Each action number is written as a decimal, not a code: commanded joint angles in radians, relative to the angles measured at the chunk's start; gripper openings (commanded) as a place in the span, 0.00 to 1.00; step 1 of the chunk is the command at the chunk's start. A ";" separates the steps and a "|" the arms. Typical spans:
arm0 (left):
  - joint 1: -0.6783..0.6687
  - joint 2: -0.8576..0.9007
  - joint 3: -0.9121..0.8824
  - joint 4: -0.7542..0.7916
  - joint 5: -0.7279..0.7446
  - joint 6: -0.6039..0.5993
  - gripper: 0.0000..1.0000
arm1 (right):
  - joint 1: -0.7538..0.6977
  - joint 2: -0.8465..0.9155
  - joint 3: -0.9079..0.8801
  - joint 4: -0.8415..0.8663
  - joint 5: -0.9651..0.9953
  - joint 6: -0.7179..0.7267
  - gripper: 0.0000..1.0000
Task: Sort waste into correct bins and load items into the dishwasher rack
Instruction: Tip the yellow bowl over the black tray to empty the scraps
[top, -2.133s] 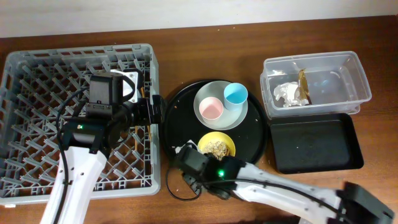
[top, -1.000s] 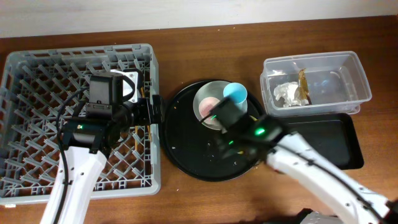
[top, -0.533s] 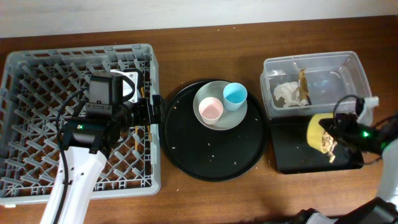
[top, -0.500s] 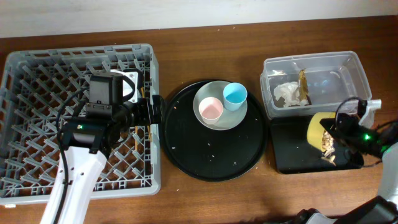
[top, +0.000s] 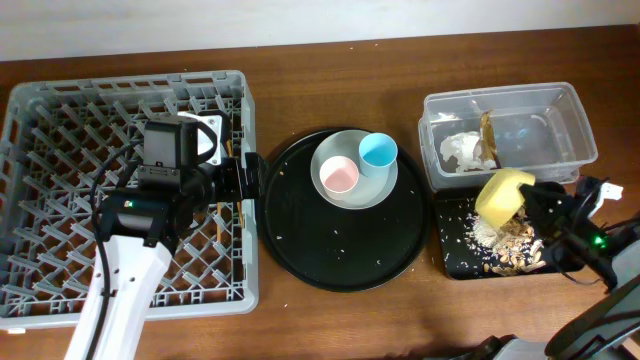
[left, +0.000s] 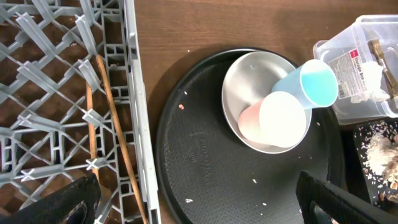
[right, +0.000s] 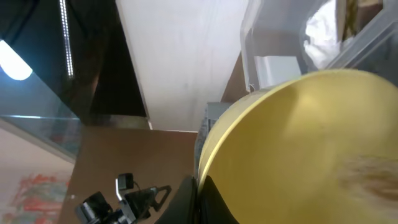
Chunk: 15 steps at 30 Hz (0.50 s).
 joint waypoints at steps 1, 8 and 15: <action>-0.001 -0.004 0.004 0.002 0.011 -0.009 0.99 | -0.053 0.006 -0.003 -0.052 -0.038 0.096 0.04; -0.001 -0.004 0.004 0.002 0.011 -0.009 0.99 | -0.063 -0.004 -0.002 -0.226 -0.038 0.170 0.04; -0.001 -0.004 0.004 0.002 0.011 -0.009 0.99 | 0.150 -0.360 0.274 -0.436 0.489 0.114 0.04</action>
